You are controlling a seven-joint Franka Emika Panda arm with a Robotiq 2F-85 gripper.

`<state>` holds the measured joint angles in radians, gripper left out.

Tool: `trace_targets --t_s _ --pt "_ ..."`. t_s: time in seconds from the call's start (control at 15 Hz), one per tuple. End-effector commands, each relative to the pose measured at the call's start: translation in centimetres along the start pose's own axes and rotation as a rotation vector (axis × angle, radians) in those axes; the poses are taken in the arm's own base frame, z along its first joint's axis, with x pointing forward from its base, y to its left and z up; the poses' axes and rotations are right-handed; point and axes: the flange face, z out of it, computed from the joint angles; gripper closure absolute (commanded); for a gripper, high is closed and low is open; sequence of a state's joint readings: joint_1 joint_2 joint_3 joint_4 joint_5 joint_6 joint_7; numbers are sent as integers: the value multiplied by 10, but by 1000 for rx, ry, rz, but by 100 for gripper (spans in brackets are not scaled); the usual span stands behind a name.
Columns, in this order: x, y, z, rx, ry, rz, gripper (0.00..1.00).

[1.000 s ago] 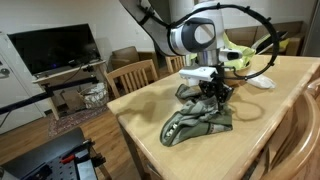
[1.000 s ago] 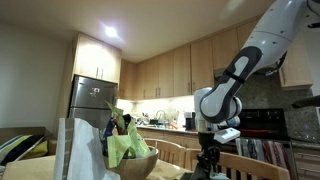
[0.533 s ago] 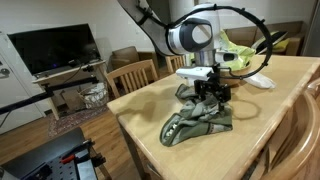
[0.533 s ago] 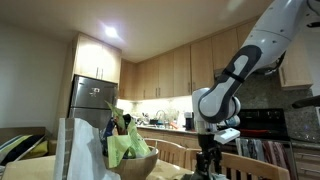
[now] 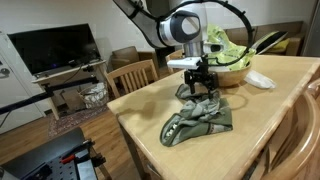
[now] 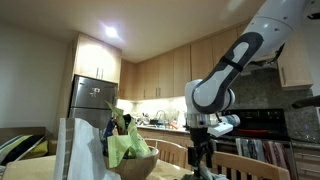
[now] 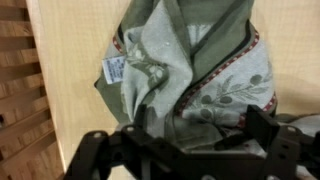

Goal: Move the green towel to the right then fold the green towel

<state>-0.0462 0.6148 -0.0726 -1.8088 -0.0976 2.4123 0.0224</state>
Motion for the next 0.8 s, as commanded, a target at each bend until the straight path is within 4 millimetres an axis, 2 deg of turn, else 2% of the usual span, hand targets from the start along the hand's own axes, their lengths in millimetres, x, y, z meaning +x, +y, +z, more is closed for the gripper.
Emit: trace_targets --t_s 0.0,0.73 --pt "-10 -26 -23 -16 4 -50 0" --pt "-8 -115 -20 -26 24 -259 0"
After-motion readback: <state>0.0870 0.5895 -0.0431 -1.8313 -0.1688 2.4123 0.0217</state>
